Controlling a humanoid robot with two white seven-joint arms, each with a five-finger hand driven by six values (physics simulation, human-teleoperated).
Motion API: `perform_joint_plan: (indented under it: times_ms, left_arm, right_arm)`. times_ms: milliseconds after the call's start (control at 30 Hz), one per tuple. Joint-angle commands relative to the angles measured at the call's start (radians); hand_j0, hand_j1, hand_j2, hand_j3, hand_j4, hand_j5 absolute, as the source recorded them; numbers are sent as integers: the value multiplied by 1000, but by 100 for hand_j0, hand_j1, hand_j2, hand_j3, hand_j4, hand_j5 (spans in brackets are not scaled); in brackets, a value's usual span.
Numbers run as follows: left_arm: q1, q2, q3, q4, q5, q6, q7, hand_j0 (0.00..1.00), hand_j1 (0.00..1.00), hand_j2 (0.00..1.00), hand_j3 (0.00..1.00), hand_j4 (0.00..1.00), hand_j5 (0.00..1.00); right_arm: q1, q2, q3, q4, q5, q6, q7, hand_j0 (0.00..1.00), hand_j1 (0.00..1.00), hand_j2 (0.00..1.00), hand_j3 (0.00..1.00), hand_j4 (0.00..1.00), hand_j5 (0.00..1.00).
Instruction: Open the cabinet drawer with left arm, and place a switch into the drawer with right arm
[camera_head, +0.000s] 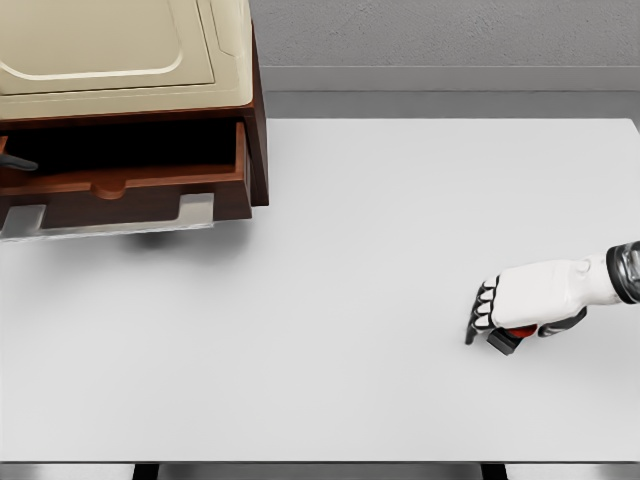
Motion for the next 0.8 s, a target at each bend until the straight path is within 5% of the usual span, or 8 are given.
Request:
perform_joint_plan:
  times_ms: [0,133,400,767]
  left_arm:
    - [-1,1,1,0,6,3,0,100,100,100,100,100,100]
    - [-1,3,-2,-5,10,3,0,100,100,100,100,100,100]
    - [0,3,-2,-5,10,3,0,100,100,100,100,100,100]
    - [0,1,-2,-5,10,3,0,100,100,100,100,100,100]
  right_arm:
    - [0,-5,0,0,-4,2,0,73,73,73,73,73,73]
    - [0,-10,0,0,-4,2,0,72,72,72,72,72,72]
    - [-8,-21,-6,0,-4,2,0,55,55,55,55,55,55]
    - [-14,-13,-9,1,-5,2,0,49,49,49,49,49,49]
